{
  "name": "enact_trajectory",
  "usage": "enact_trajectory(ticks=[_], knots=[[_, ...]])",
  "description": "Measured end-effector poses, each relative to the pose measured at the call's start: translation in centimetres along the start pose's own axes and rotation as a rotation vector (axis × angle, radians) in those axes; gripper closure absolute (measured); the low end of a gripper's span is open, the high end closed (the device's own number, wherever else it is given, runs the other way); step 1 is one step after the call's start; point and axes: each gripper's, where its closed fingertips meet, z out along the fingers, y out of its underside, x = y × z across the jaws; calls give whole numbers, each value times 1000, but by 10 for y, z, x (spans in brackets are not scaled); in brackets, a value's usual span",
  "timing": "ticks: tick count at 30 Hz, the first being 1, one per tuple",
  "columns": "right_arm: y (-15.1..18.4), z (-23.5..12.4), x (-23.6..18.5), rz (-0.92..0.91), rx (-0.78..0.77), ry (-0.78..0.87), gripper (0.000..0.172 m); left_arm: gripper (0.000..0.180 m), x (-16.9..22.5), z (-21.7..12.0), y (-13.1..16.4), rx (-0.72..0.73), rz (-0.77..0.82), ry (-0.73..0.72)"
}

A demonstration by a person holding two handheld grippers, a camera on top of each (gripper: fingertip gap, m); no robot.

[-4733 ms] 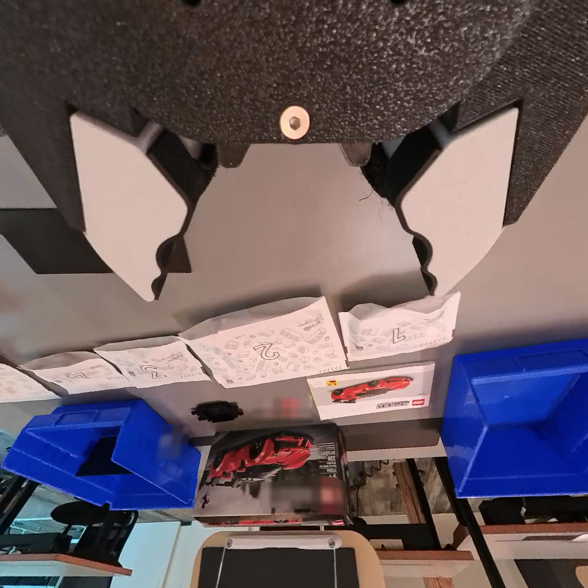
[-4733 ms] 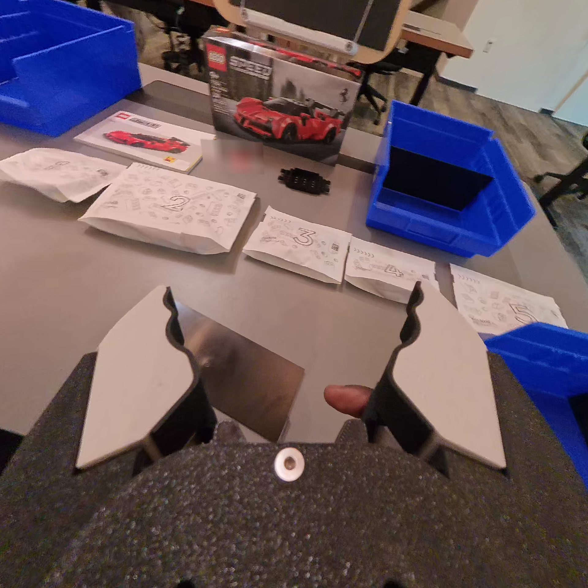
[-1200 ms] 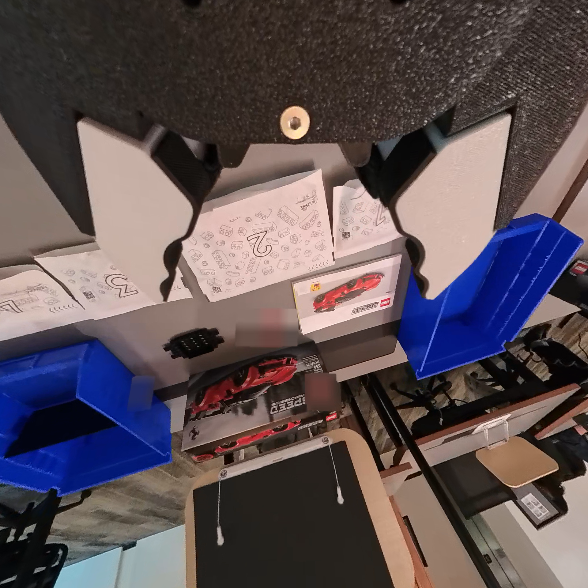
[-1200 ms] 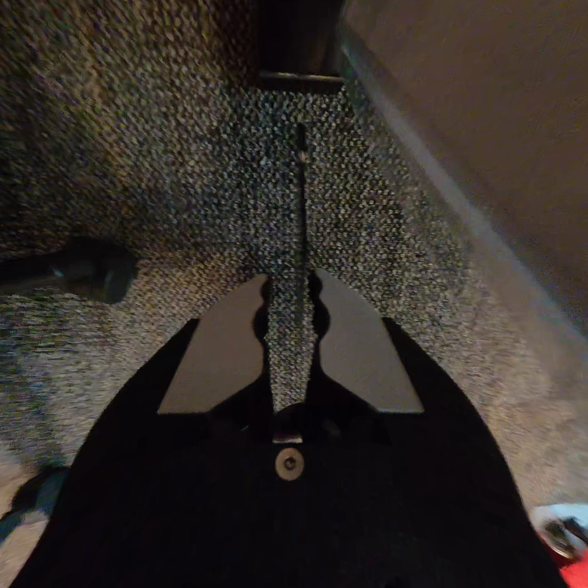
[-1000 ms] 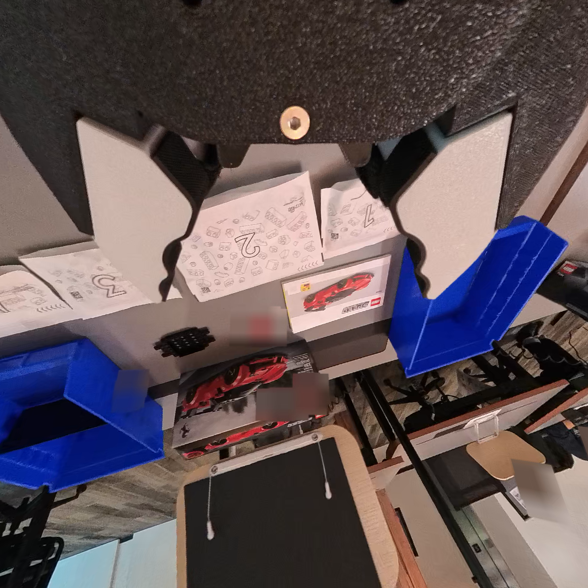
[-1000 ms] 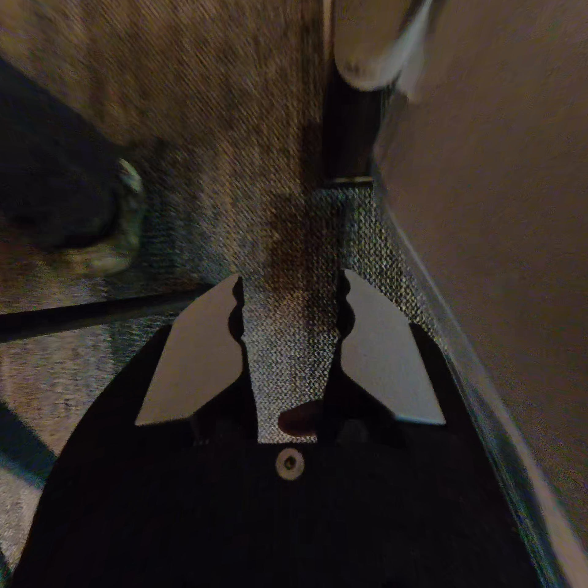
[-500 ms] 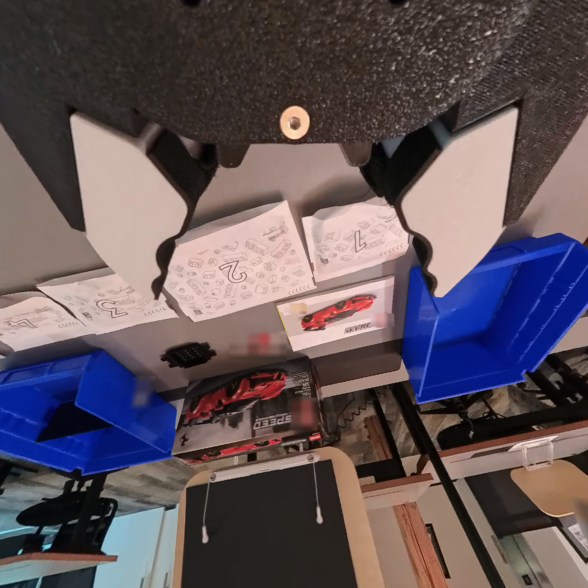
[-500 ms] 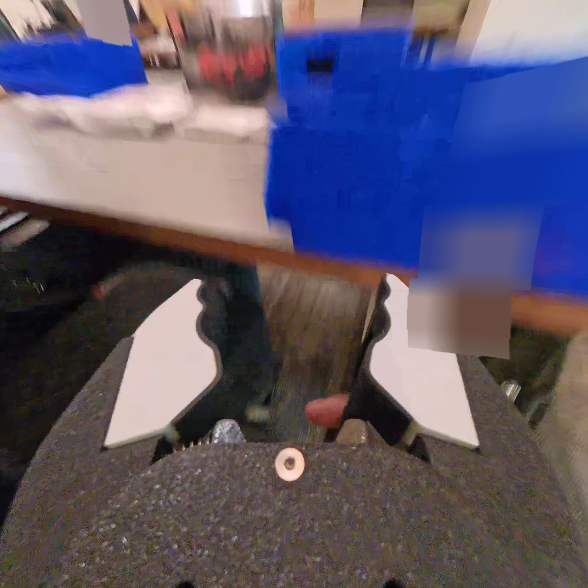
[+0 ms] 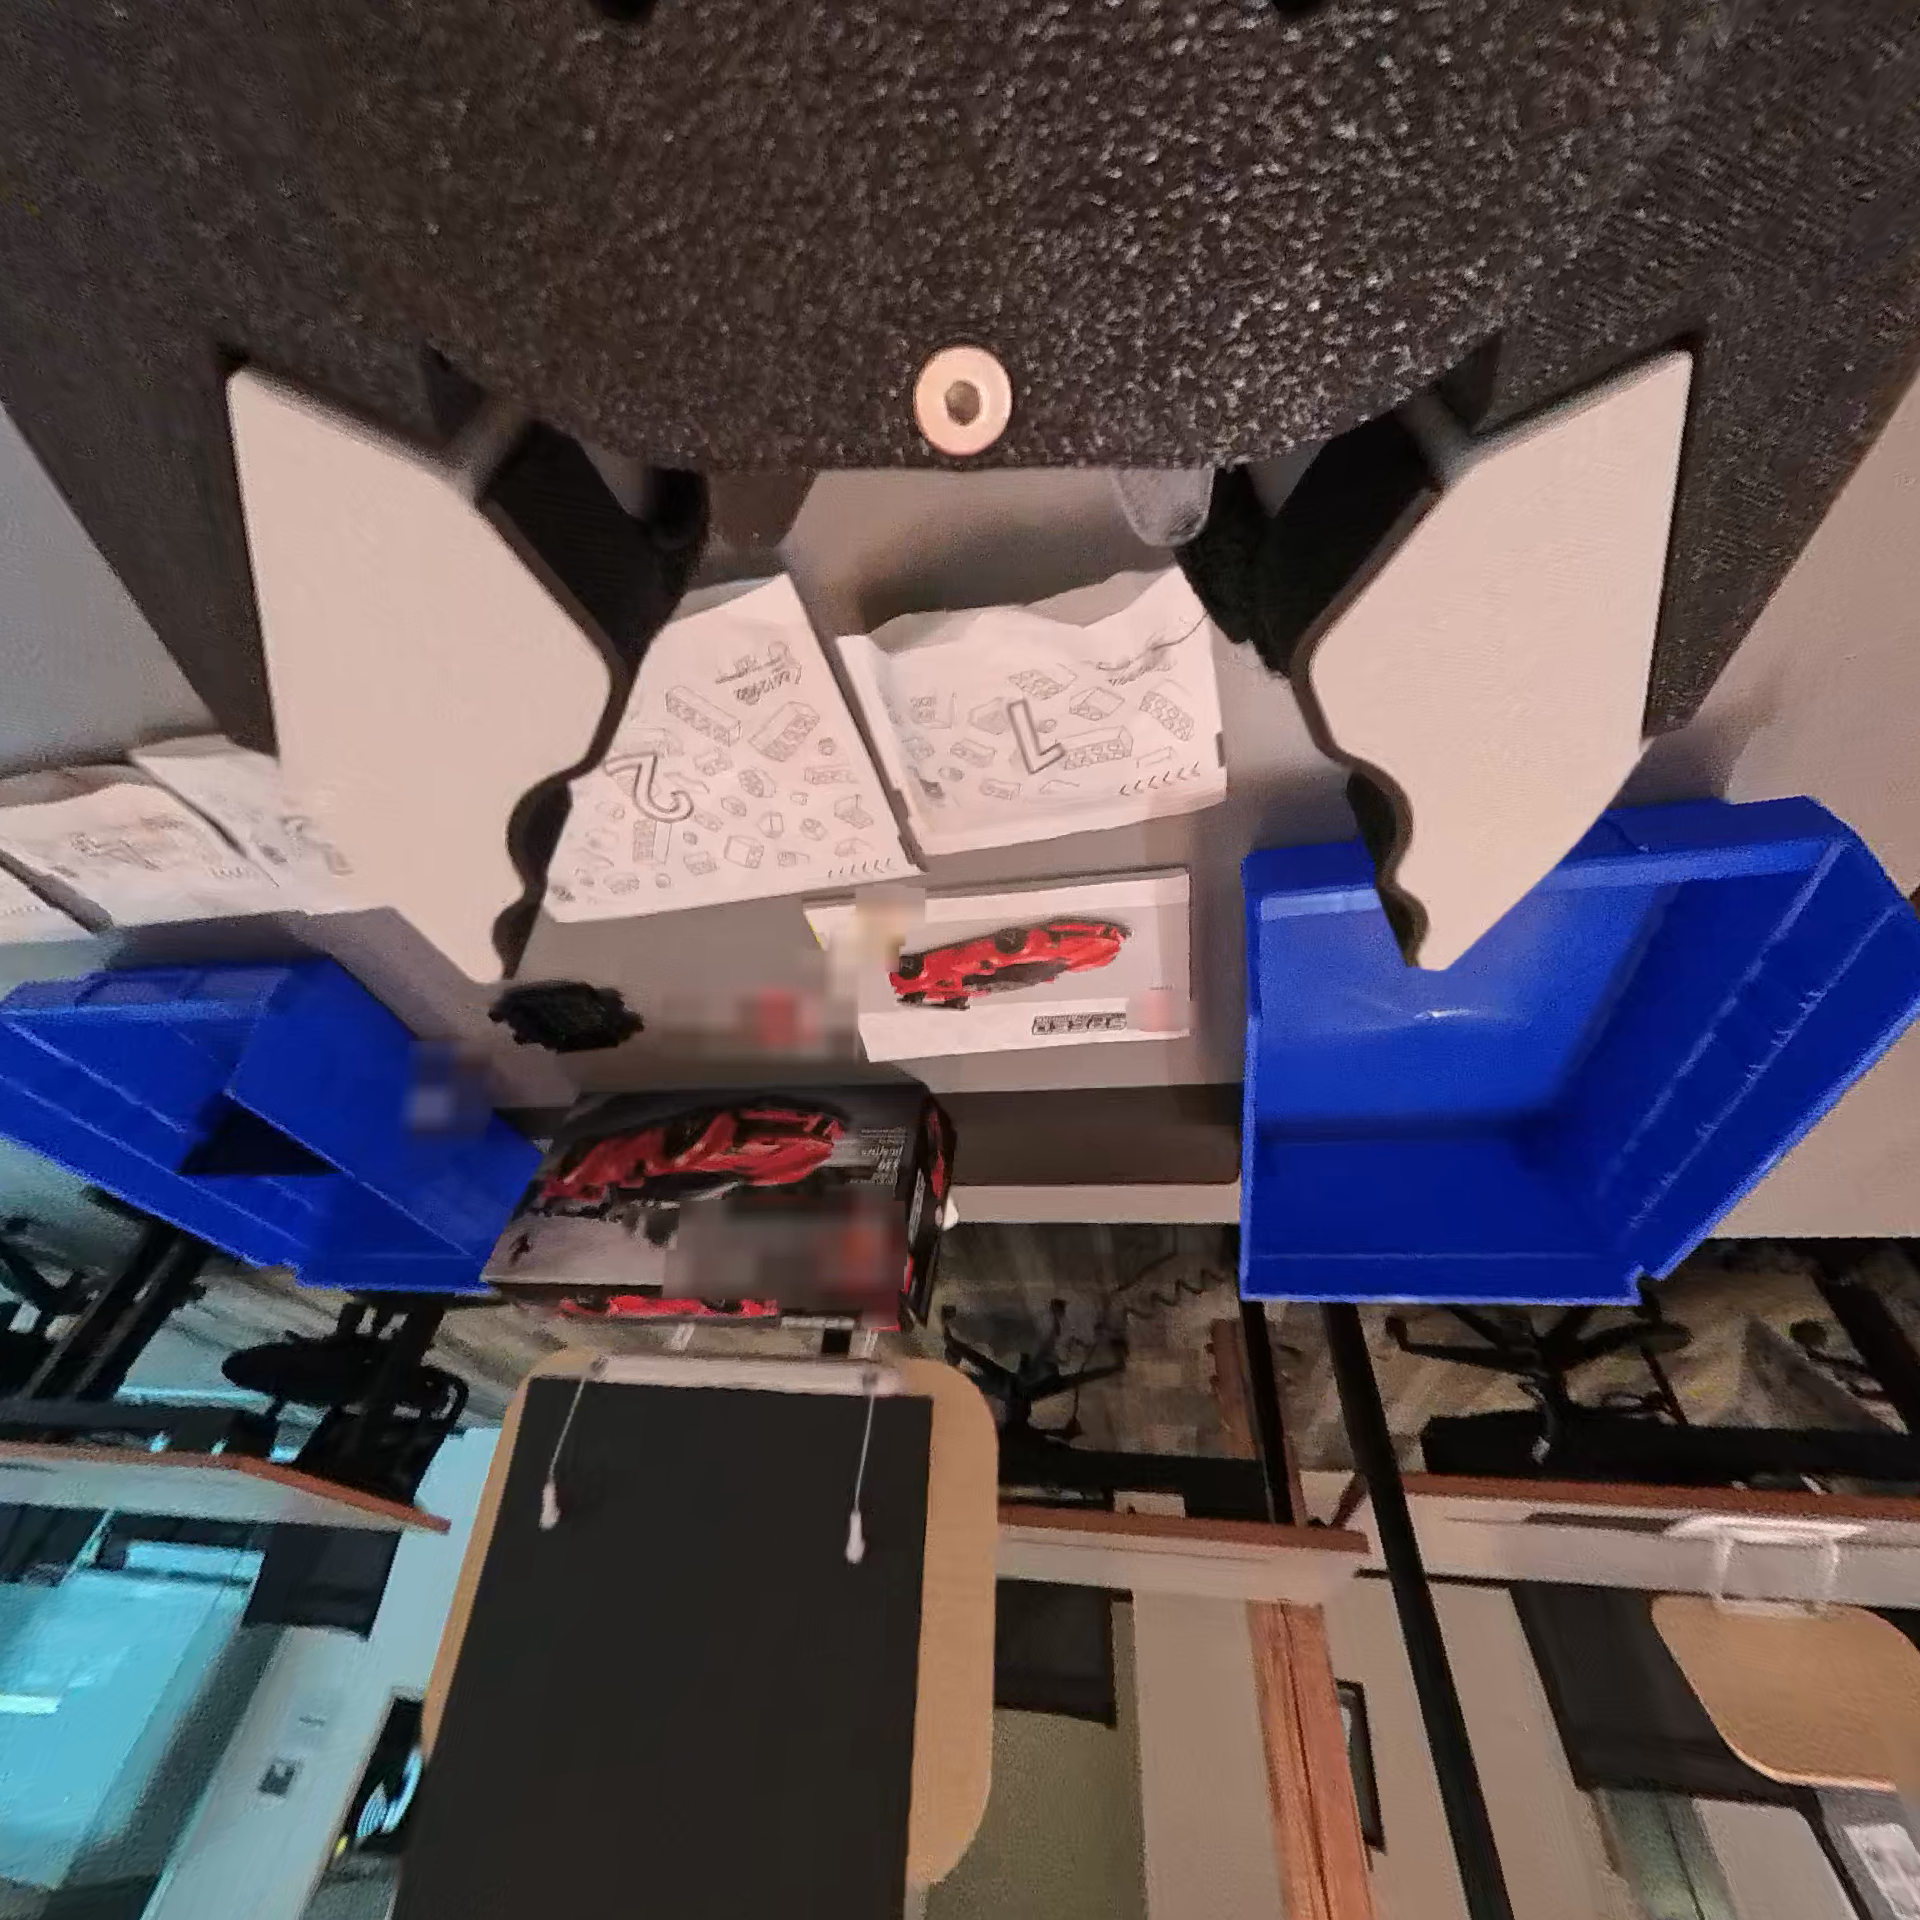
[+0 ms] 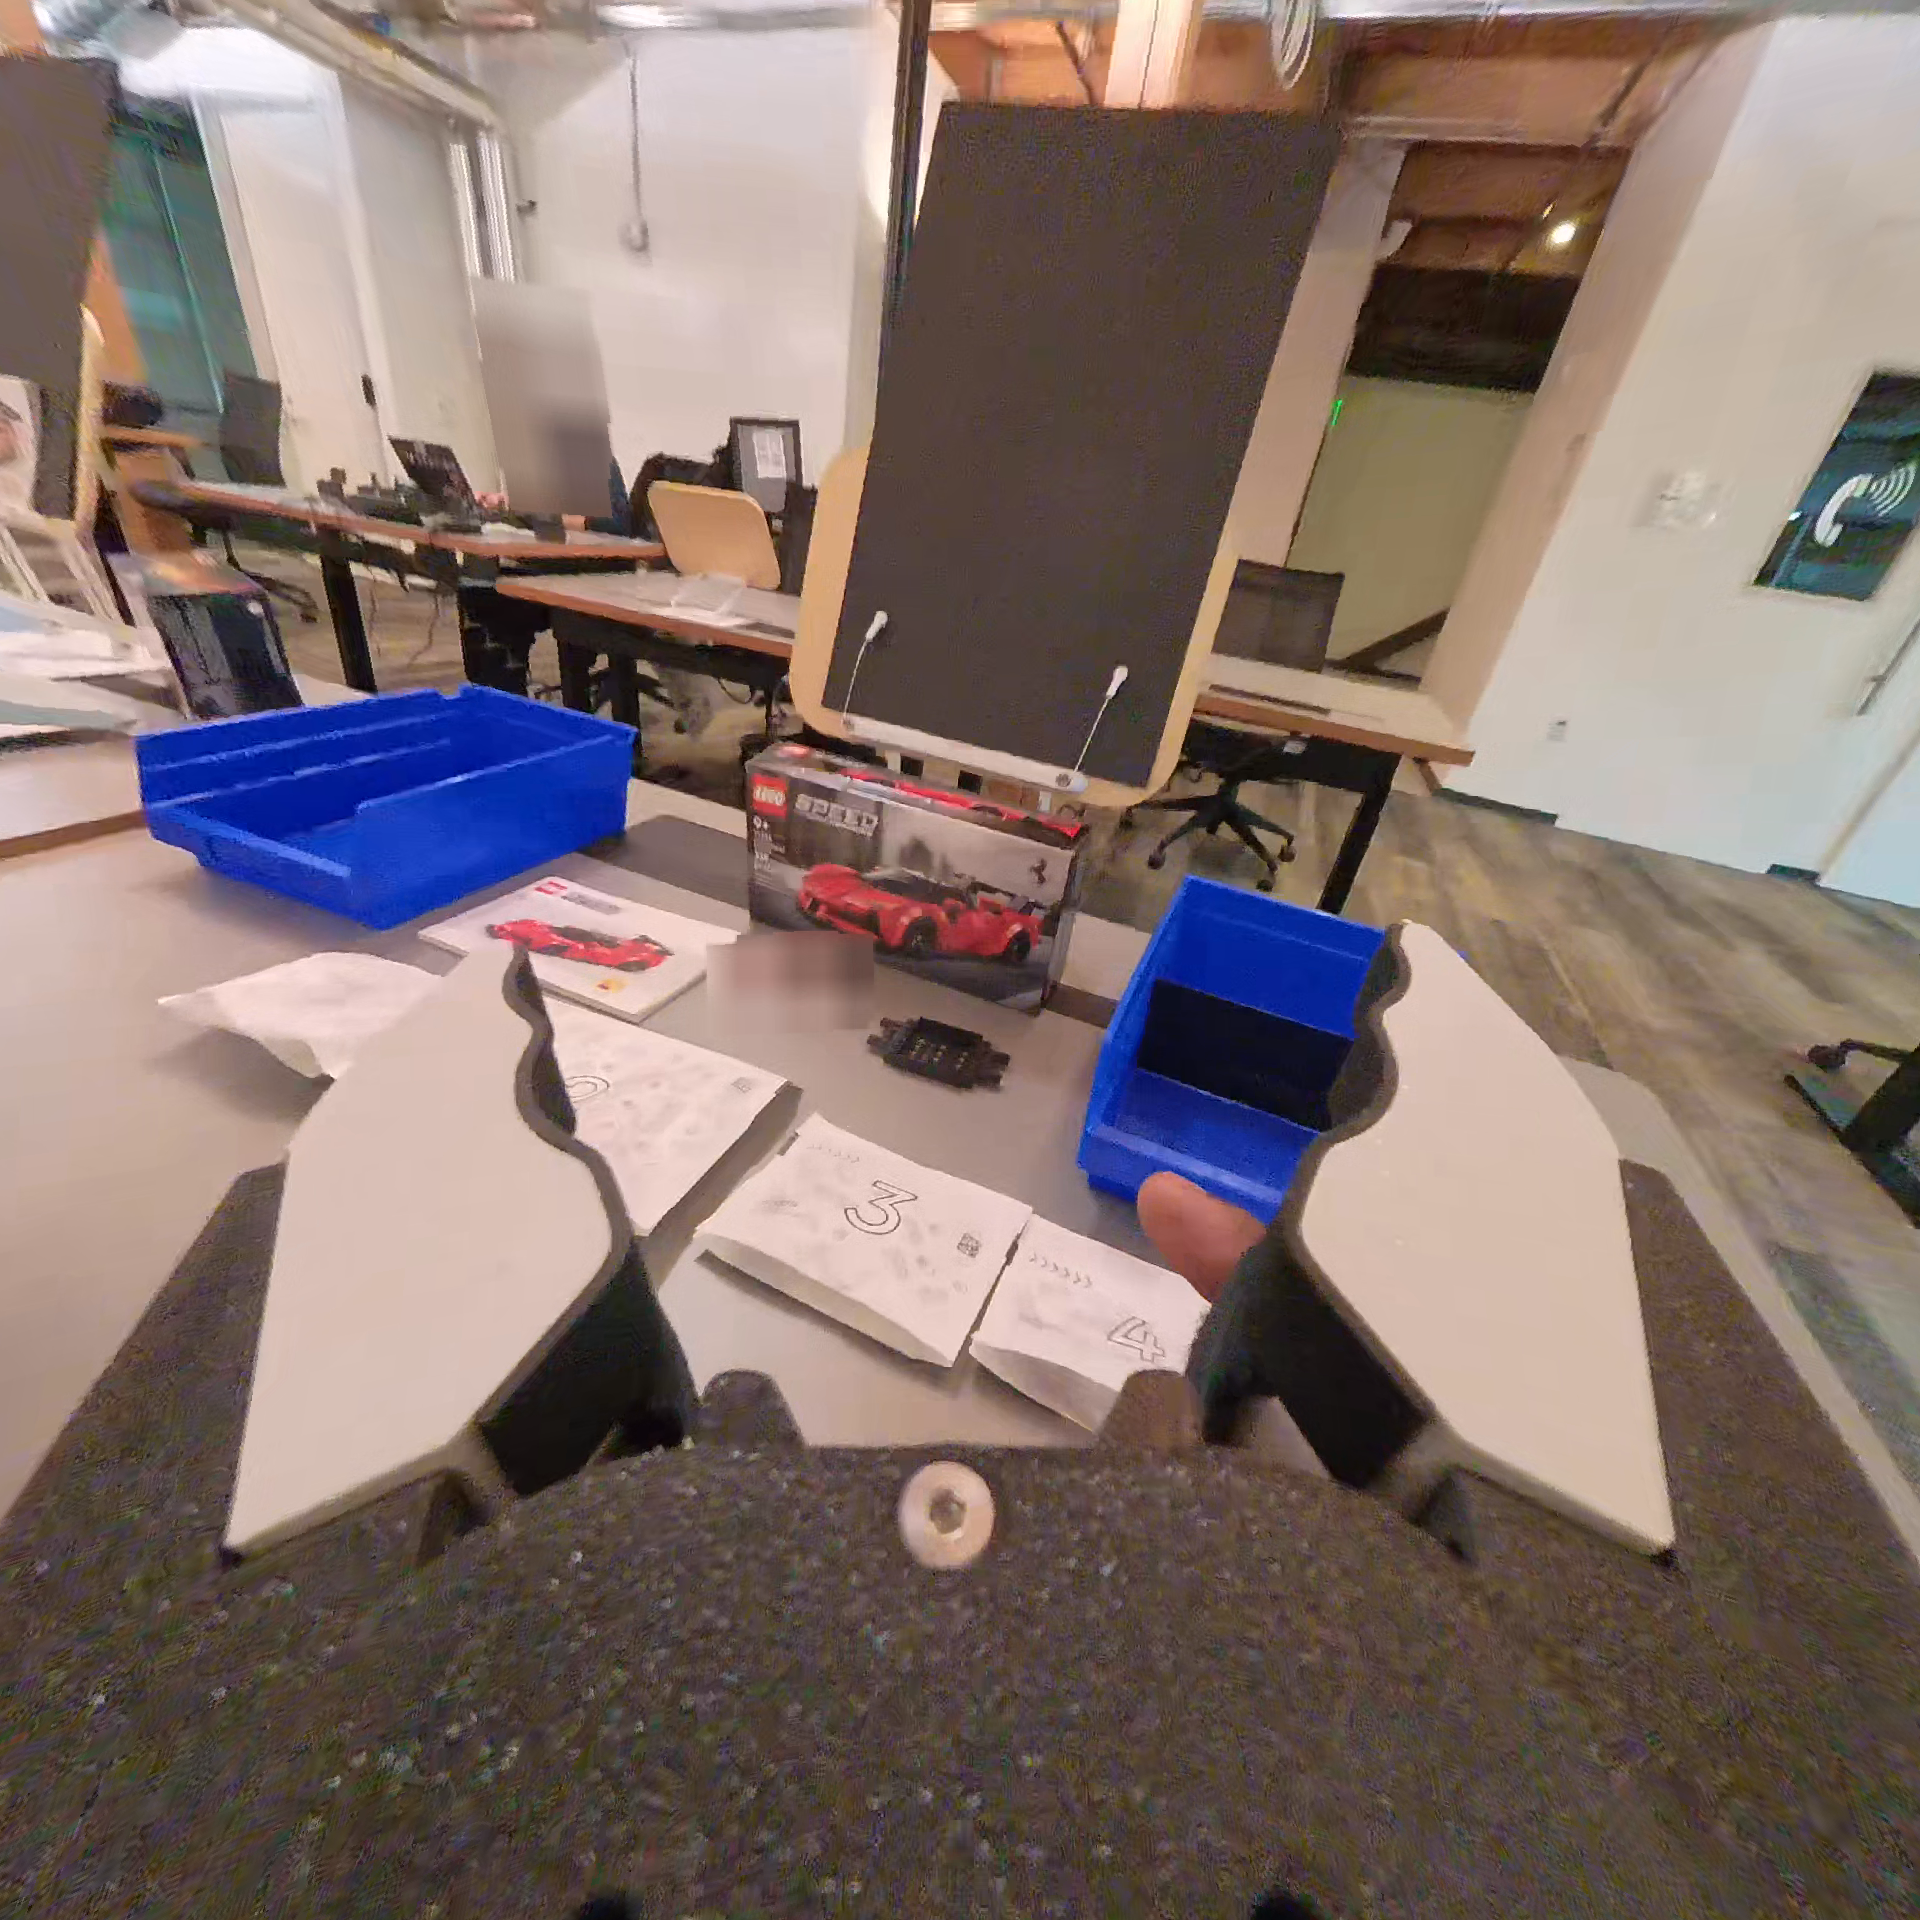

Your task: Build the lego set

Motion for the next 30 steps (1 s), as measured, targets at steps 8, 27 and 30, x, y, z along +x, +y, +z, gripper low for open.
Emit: enact_trajectory(ticks=[8,27,30], knots=[[72,115,-61,102,-259,-238,30,40,6,18,1,47,79,-19],[108,142,-66,-37,-205,-127,51,34,69,57,43,-23,188,233],[94,133,-86,-22,-141,-255,172,180,78,39,30,64,187,390]])
